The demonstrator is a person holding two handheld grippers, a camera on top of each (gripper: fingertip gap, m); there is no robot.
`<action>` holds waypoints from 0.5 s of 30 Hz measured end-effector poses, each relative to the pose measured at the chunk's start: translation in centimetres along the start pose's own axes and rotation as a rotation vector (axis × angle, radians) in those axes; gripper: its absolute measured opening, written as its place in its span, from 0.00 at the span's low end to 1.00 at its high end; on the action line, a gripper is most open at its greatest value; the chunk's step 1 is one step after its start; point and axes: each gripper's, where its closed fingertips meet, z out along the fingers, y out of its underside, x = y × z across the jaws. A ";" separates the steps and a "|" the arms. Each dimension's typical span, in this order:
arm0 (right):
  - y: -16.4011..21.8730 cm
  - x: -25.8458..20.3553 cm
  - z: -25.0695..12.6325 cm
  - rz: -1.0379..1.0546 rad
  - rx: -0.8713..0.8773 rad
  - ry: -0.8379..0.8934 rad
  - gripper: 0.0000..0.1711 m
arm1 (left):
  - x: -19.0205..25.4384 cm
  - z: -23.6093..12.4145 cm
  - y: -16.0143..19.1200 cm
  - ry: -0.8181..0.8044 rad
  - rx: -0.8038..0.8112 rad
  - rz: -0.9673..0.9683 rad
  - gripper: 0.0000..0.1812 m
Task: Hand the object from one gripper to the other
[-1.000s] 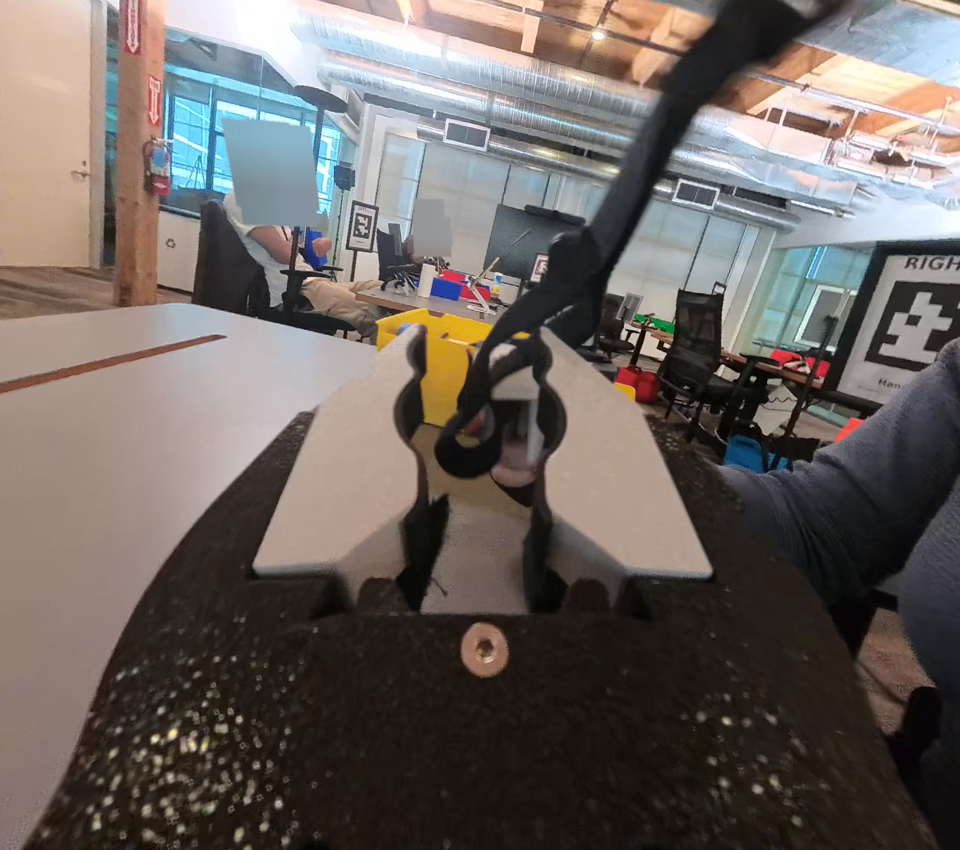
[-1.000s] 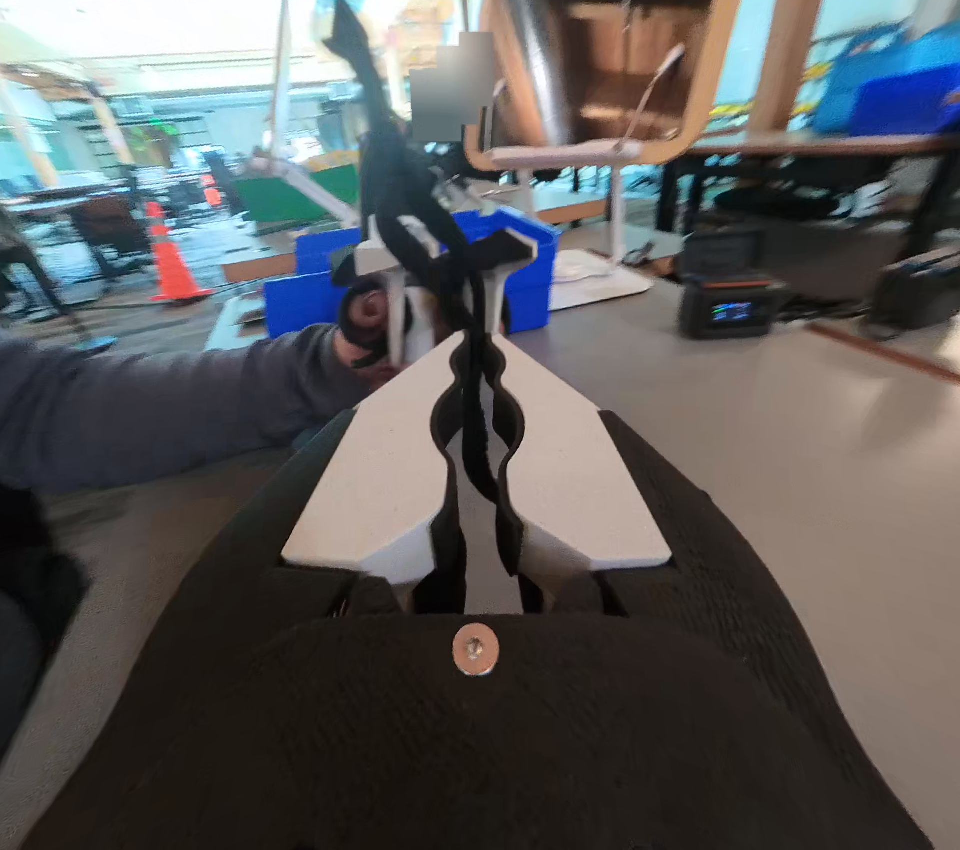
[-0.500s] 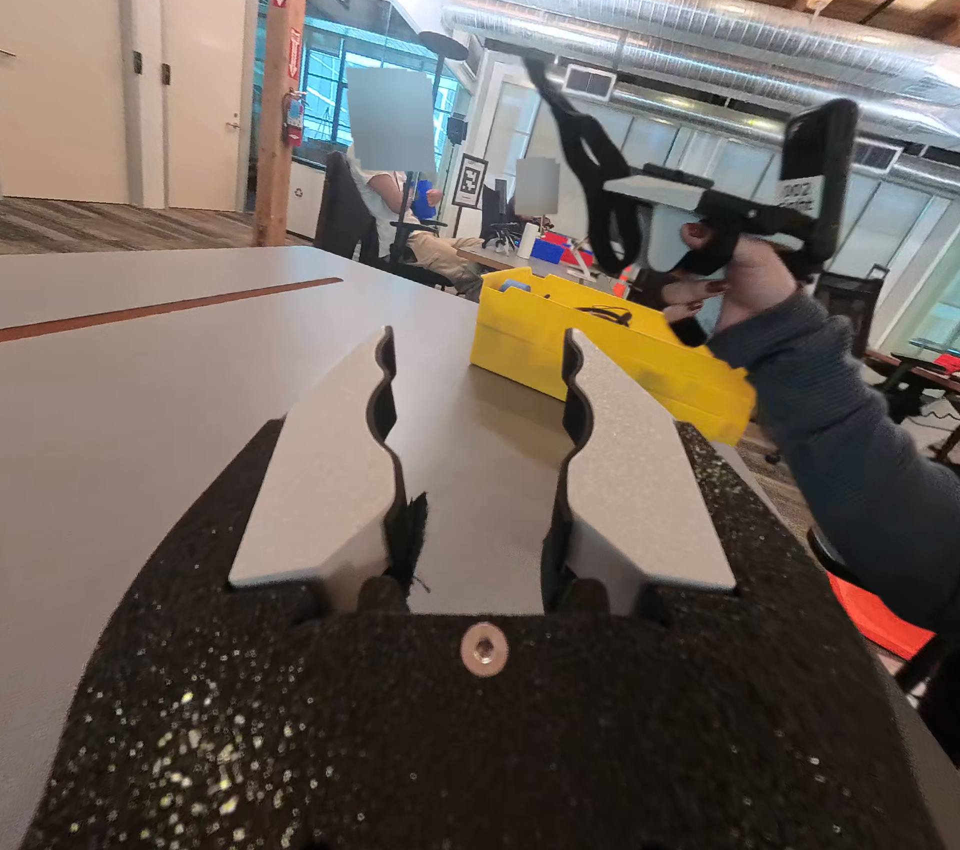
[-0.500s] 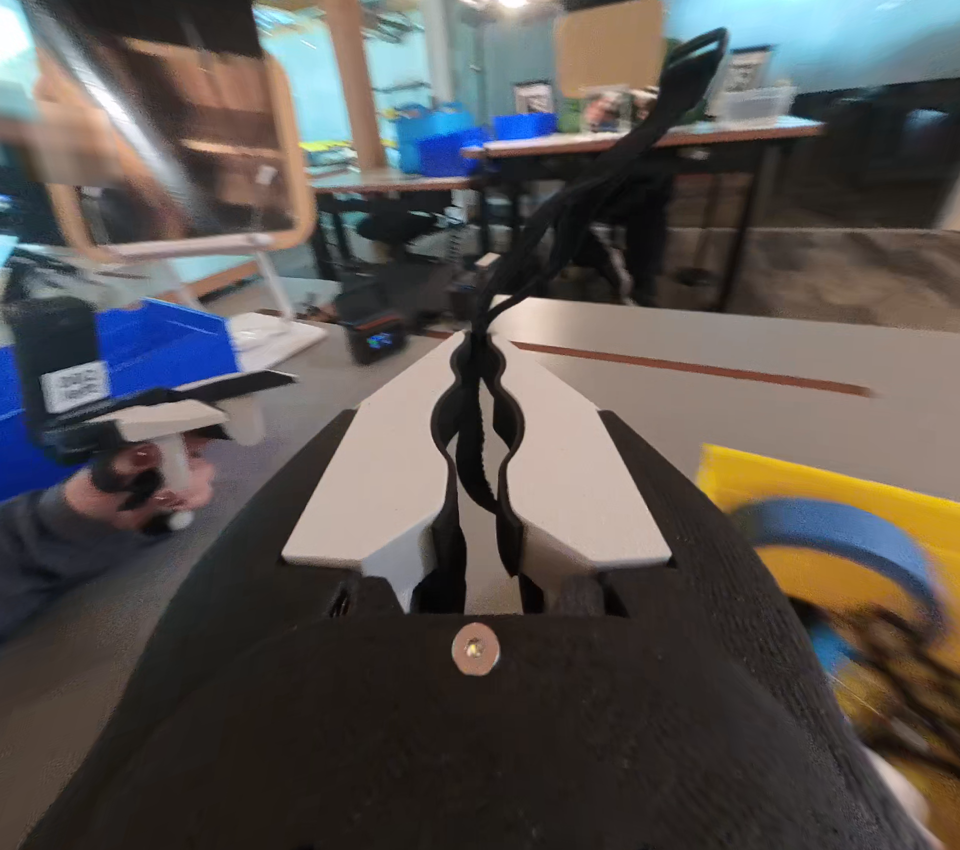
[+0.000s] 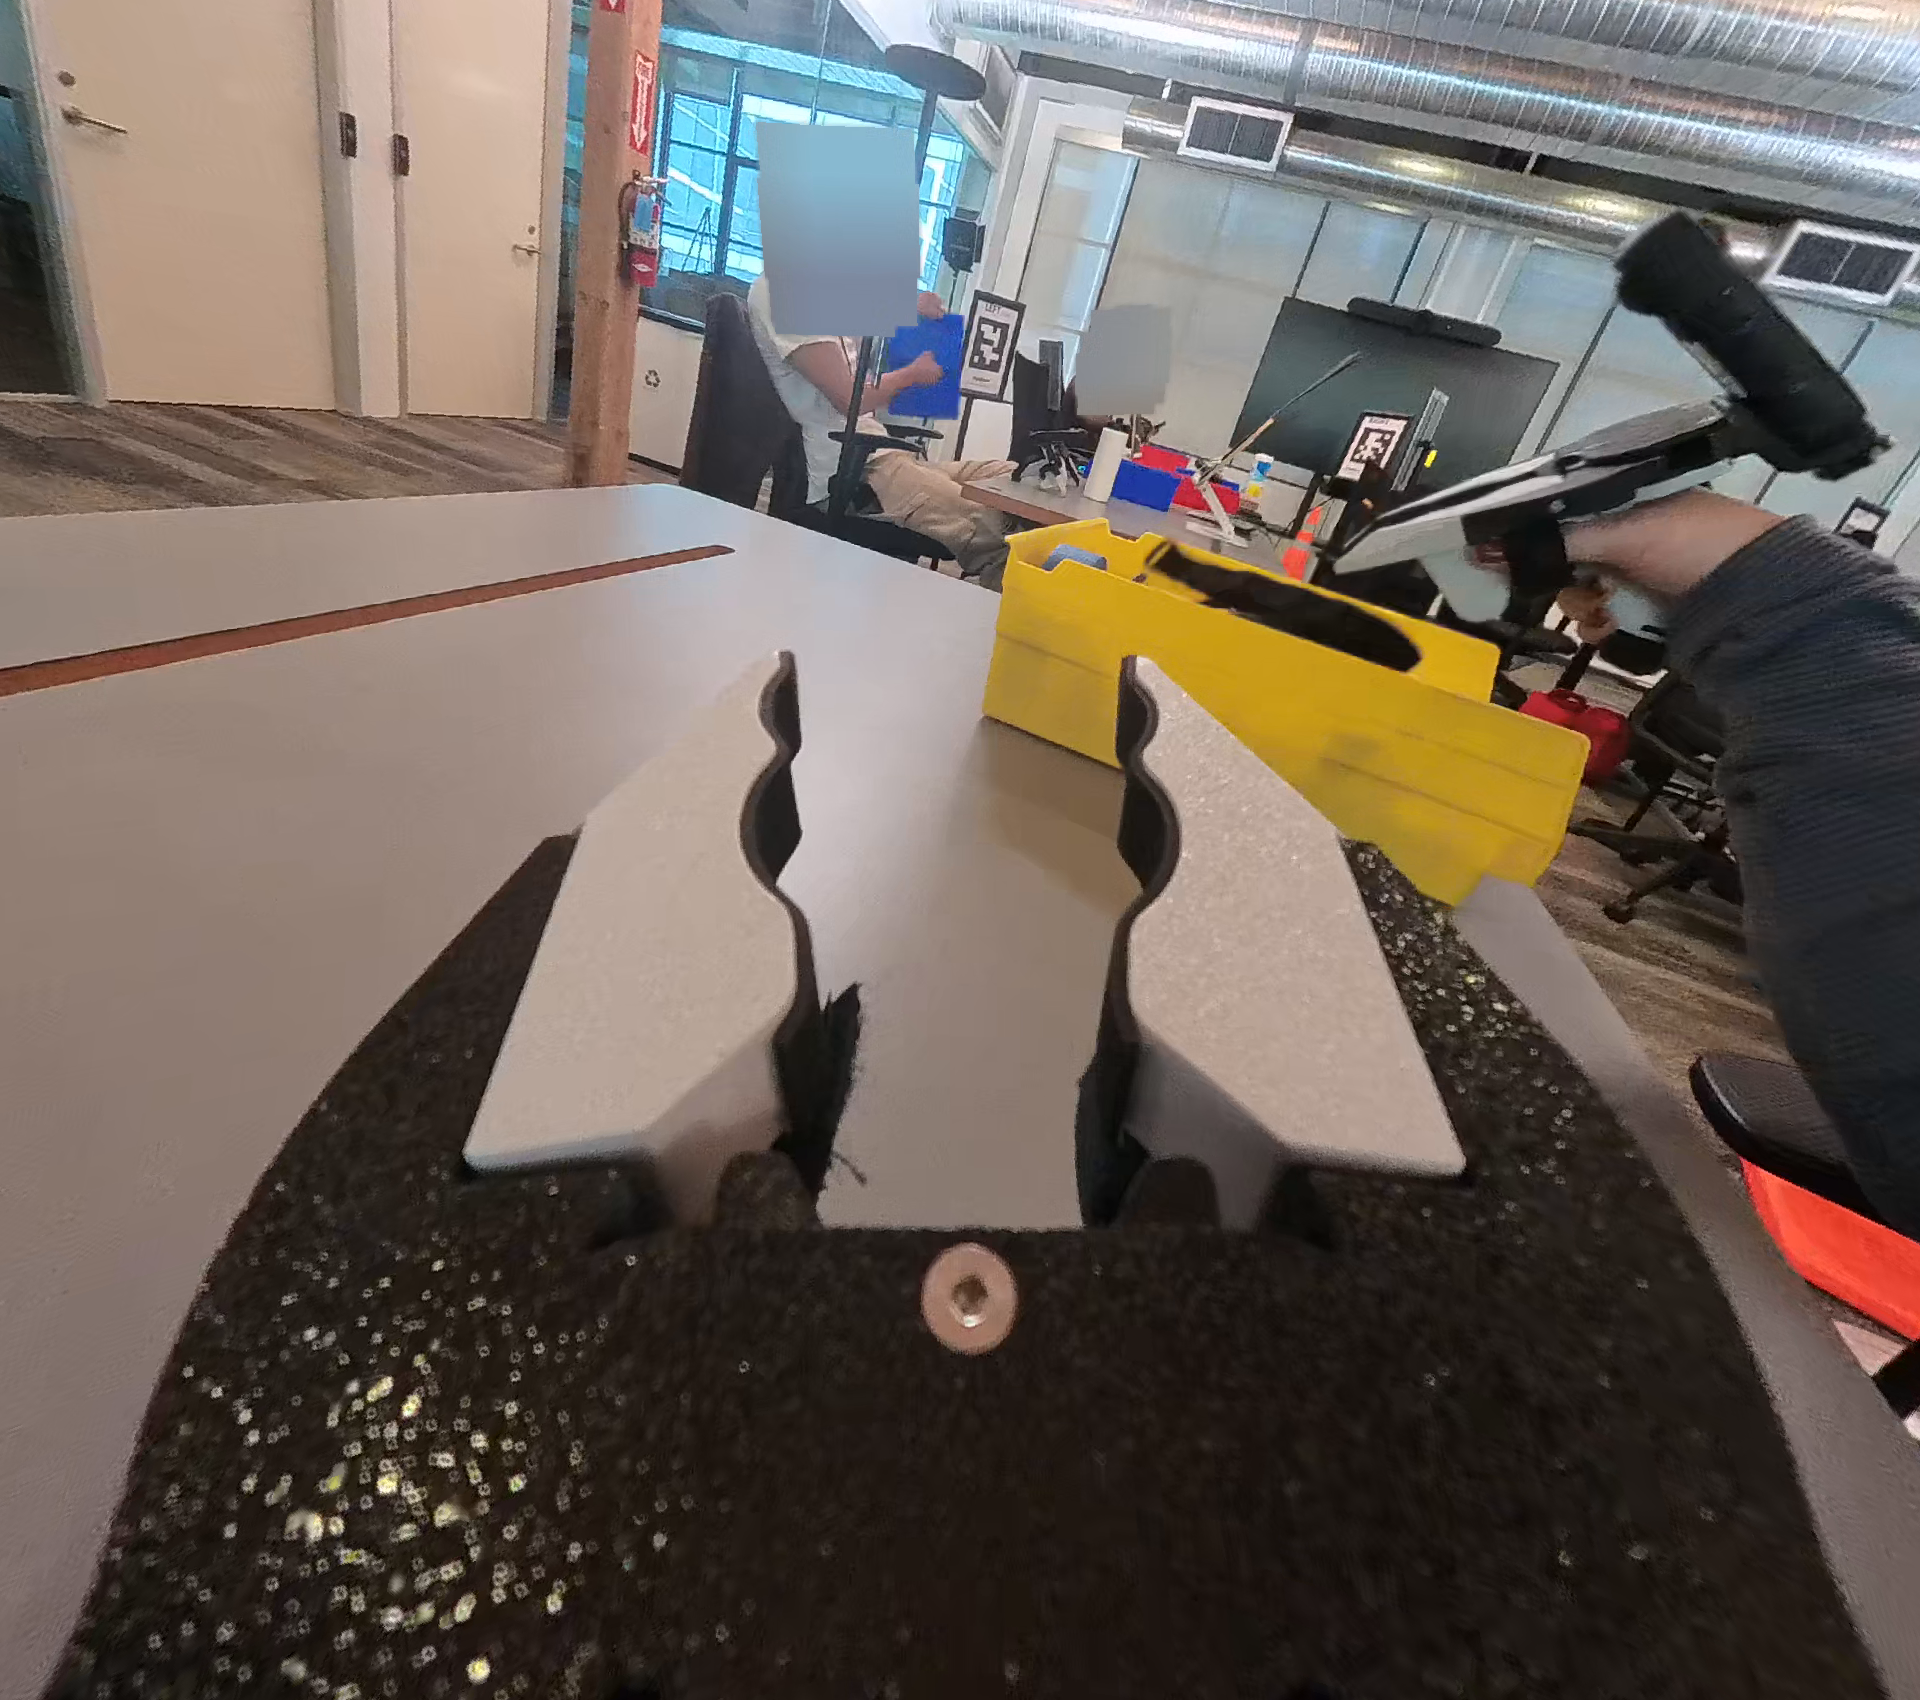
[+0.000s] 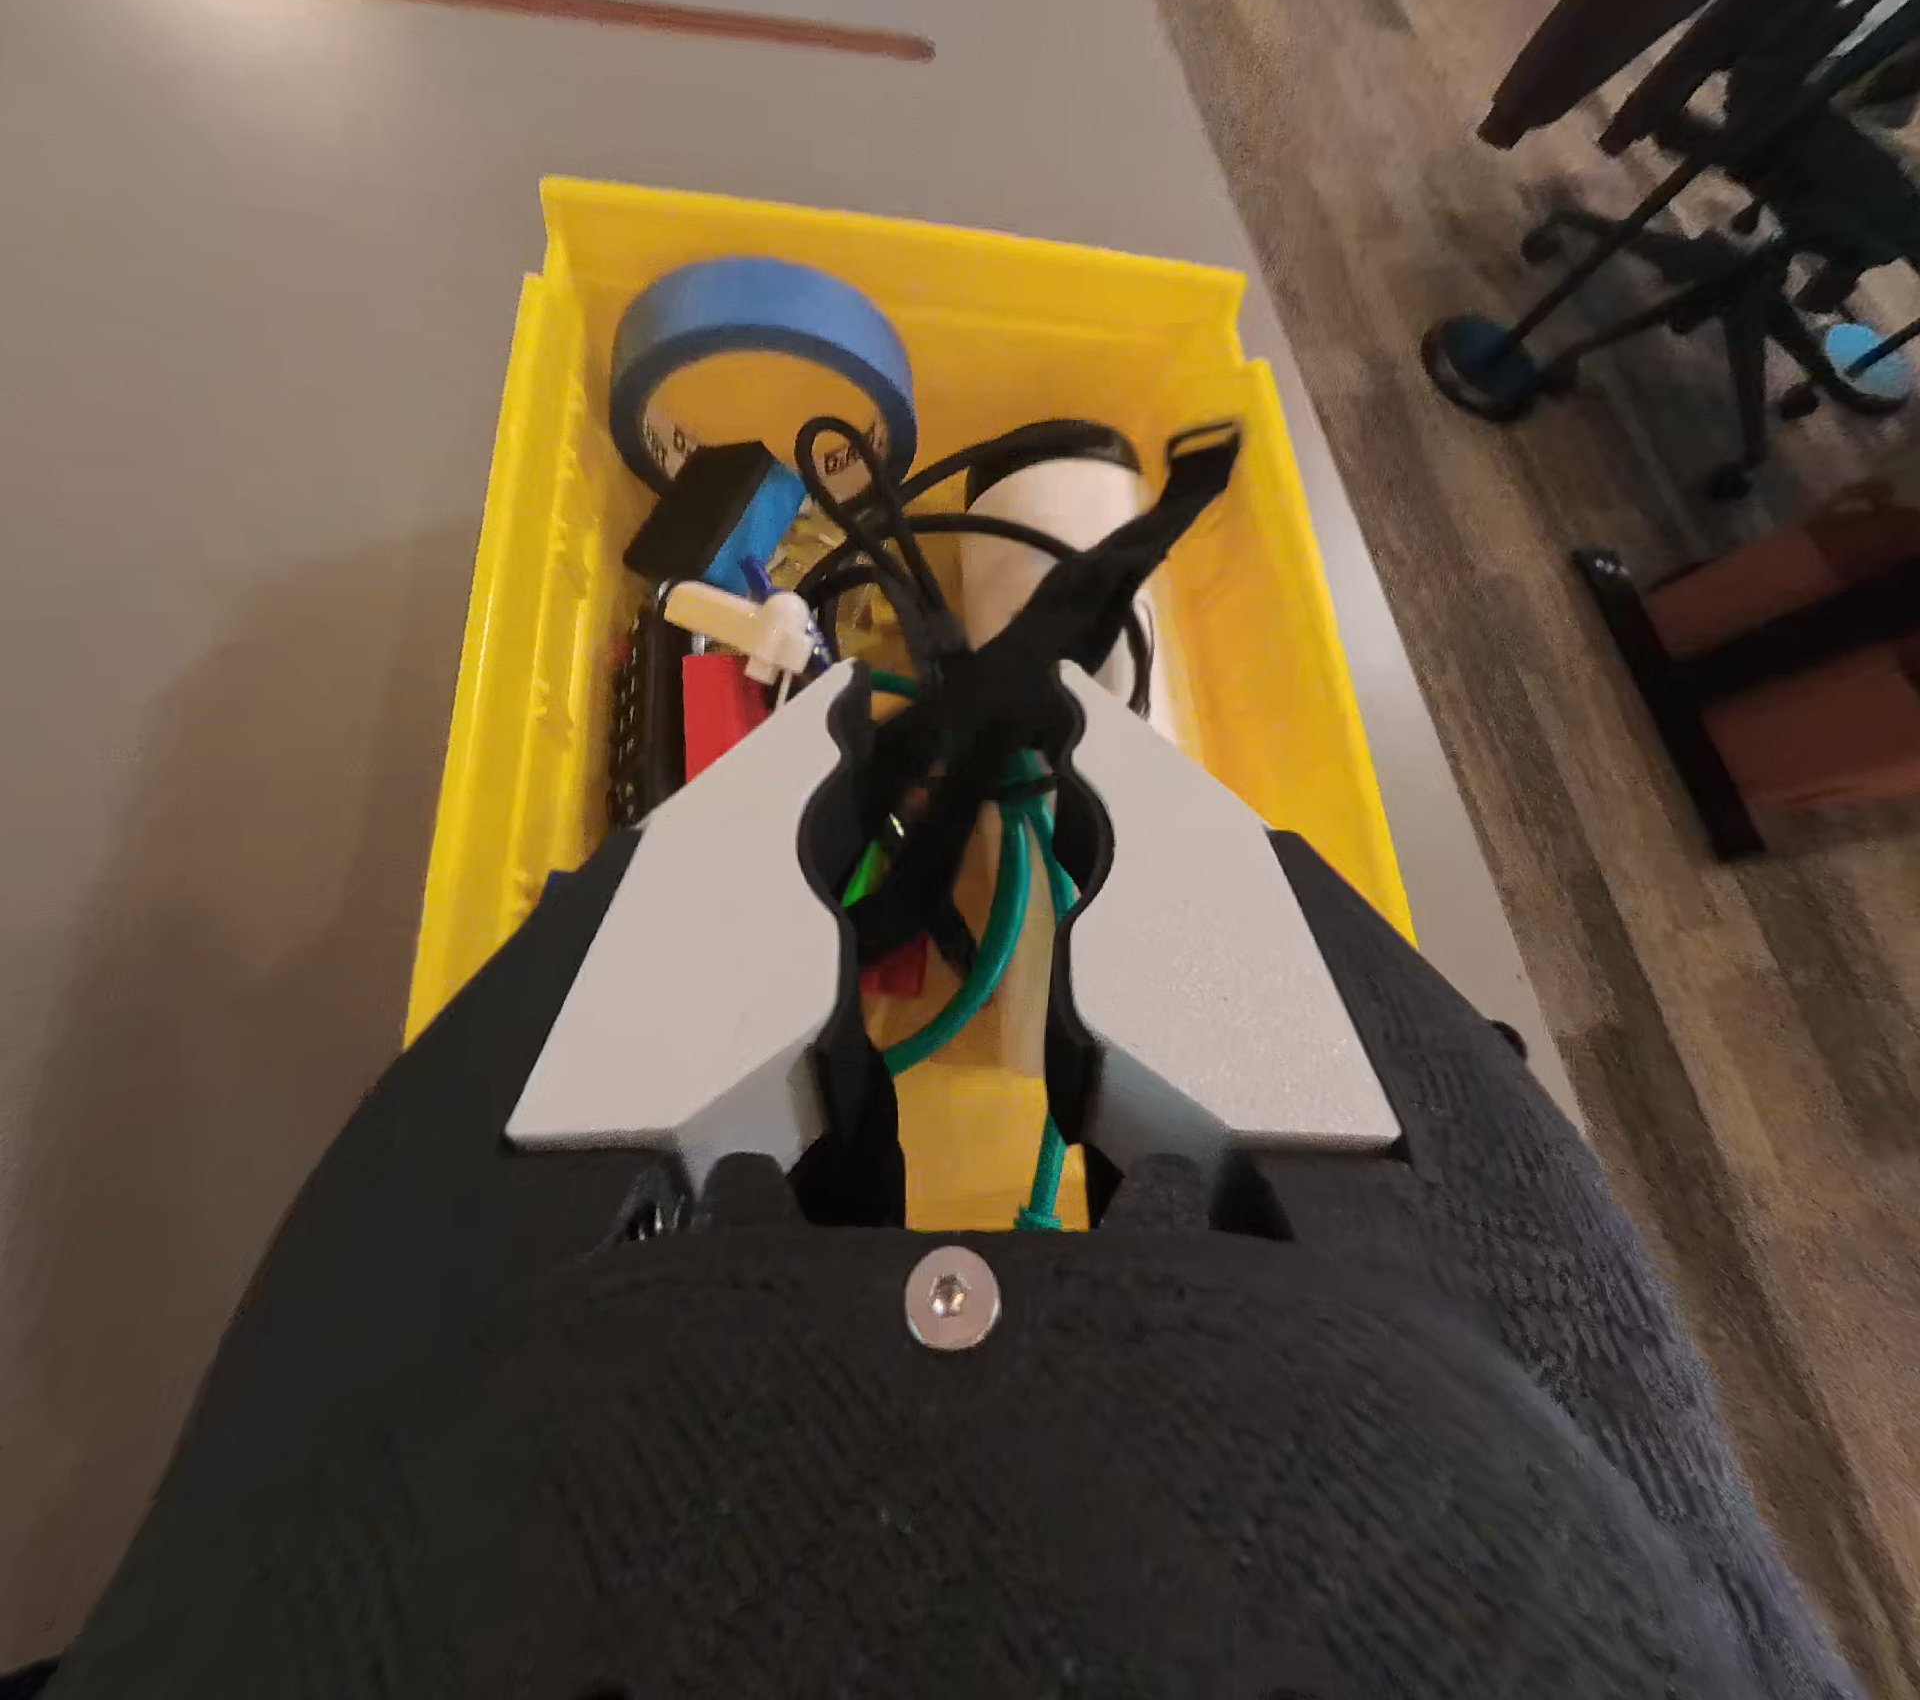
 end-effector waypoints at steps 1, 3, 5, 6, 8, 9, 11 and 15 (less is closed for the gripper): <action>0.1 -0.4 0.1 -0.028 -0.017 0.002 0.18 | 0.0 0.0 0.0 -0.002 -0.005 0.006 0.32; -1.0 -1.6 -0.1 -0.082 0.024 -0.003 0.20 | 0.0 0.1 0.1 -0.009 -0.013 0.020 0.32; -4.3 -4.4 -0.8 -0.115 0.180 -0.075 0.22 | -0.1 0.2 0.2 -0.021 -0.022 0.041 0.33; -6.4 -6.5 -1.4 -0.136 0.294 -0.124 0.23 | -0.1 0.2 0.3 -0.031 -0.026 0.054 0.33; -10.6 -10.8 -3.0 -0.191 0.572 -0.191 0.27 | -0.4 0.2 0.3 -0.063 -0.032 0.091 0.34; -12.5 -12.9 -3.9 -0.197 0.729 -0.205 0.29 | -0.5 0.2 0.3 -0.082 -0.037 0.110 0.35; -14.7 -15.9 -5.7 -0.082 1.012 -0.214 0.42 | -0.7 0.2 0.7 -0.107 -0.069 0.125 0.35; -12.2 -22.4 -2.5 0.021 1.124 -0.329 0.42 | -1.0 0.2 1.1 -0.146 -0.100 0.171 0.38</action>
